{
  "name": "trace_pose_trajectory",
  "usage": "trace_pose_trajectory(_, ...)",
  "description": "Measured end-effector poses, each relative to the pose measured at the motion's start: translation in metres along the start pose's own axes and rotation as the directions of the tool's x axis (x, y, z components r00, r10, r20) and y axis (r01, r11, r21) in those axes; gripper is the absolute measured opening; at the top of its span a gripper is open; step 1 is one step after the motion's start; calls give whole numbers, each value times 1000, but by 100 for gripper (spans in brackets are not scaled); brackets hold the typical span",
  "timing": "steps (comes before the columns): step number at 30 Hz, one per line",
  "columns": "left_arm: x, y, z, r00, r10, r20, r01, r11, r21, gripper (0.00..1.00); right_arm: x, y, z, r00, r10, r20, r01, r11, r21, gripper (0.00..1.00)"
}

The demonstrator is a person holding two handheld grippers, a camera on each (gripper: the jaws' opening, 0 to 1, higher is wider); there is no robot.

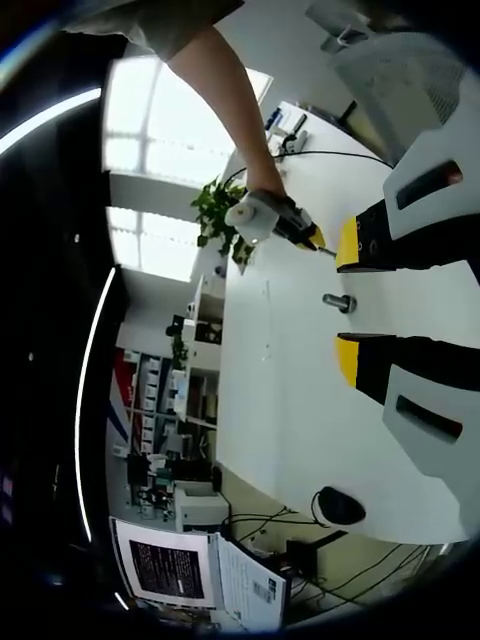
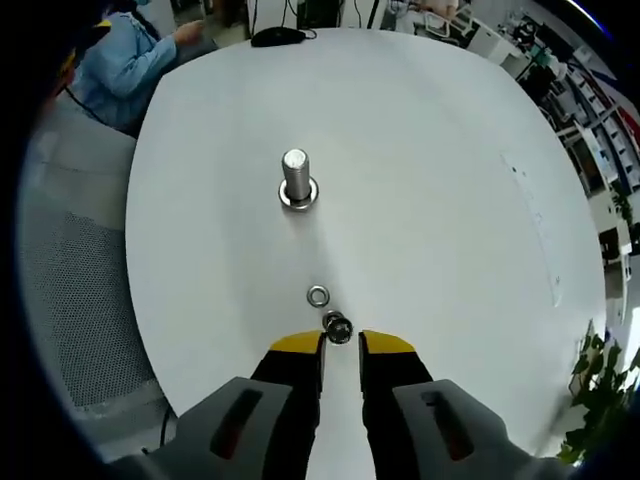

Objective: Place the washer onto the threaded stud by aligning its center hole with the stud, sliding it down to the base, and recovering from edge contact or off-axis alignment until the washer reaches the visible bottom stop.

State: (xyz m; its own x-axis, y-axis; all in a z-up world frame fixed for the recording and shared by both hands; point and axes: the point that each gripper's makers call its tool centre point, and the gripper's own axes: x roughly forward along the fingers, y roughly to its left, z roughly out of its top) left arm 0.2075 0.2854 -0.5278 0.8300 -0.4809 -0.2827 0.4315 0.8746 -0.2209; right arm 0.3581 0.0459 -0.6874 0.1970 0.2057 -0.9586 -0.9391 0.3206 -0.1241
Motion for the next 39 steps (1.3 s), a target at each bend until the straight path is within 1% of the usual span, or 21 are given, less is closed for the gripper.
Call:
trace_pose_trajectory(6, 0, 0, -1, 1000, 1, -2, -1, 1000, -4, 22, -3, 1, 4, 1000, -1, 13, 1, 1000, -4, 18)
trace_pose_trajectory(10, 0, 1, -1, 1000, 3, 0, -3, 1000, -5, 22, -2, 3, 11, 1000, 1, 29, -1, 1000, -4, 19)
trace_pose_trajectory(13, -1, 1, 0, 1000, 5, 2, -5, 1000, -6, 22, 2, 7, 16, 1000, 2, 22, -1, 999, -44, 20)
trace_pose_trajectory(20, -1, 2, 0, 1000, 9, 5, -9, 1000, -2, 22, 5, 9, 26, 999, 18, 31, -15, 997, -77, 21)
trace_pose_trajectory(23, -2, 3, 1, 1000, 13, 8, -13, 1000, 0, 22, 8, 13, 29, 999, 29, 22, -27, 995, -95, 23)
trace_pose_trajectory(32, -3, 5, 0, 1000, 23, 4, -23, 1000, 6, 22, 24, 21, 27, 998, 62, -27, -65, 988, -143, 23)
trace_pose_trajectory(39, -4, 8, 1, 999, 32, 9, -32, 999, -5, 22, 36, 26, 20, 996, 73, -52, -79, 988, -134, 23)
